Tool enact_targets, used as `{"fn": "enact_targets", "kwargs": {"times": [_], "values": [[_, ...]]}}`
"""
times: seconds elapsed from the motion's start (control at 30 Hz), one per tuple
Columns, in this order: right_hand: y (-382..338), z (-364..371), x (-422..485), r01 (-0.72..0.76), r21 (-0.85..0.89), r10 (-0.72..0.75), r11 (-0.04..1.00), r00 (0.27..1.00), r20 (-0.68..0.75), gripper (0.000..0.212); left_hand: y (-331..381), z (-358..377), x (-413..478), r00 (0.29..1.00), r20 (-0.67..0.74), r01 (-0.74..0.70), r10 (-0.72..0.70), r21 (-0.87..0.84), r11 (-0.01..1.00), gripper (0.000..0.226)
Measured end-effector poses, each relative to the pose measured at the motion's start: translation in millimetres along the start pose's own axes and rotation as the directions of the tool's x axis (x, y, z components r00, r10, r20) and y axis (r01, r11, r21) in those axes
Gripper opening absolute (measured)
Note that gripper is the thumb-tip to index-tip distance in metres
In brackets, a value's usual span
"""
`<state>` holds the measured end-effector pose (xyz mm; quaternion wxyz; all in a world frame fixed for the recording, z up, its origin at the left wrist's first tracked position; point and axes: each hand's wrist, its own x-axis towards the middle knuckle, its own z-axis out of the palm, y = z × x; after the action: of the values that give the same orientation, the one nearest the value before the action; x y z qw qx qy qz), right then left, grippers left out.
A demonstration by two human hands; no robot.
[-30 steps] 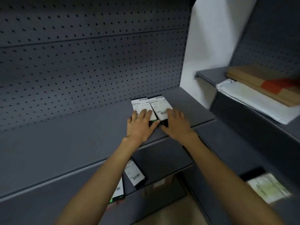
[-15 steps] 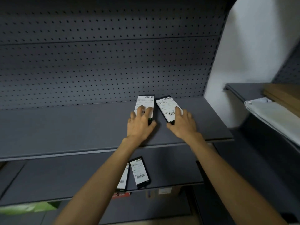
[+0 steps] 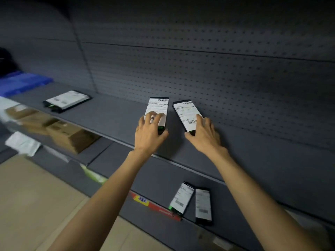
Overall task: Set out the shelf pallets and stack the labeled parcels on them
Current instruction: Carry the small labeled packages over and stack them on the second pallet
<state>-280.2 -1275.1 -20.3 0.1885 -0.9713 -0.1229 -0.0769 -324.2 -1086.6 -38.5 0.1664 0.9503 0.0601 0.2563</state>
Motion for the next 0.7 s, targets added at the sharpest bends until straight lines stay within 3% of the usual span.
{"fn": "enact_targets", "kwargs": {"times": [0.37, 0.7], "values": [[-269.1, 87.3, 40.0, 0.393, 0.114, -0.403, 0.912, 0.911, 0.085, 0.08, -239.3, -133.7, -22.3, 0.937, -0.22, 0.308, -0.272, 0.145, 0.94, 0.054], [-538.2, 173.3, 50.7, 0.597, 0.19, -0.622, 0.779, 0.773, 0.12, 0.078, -468.5, -254.7, -57.5, 0.853, -0.351, 0.483, -0.386, 0.251, 0.839, 0.056]]}}
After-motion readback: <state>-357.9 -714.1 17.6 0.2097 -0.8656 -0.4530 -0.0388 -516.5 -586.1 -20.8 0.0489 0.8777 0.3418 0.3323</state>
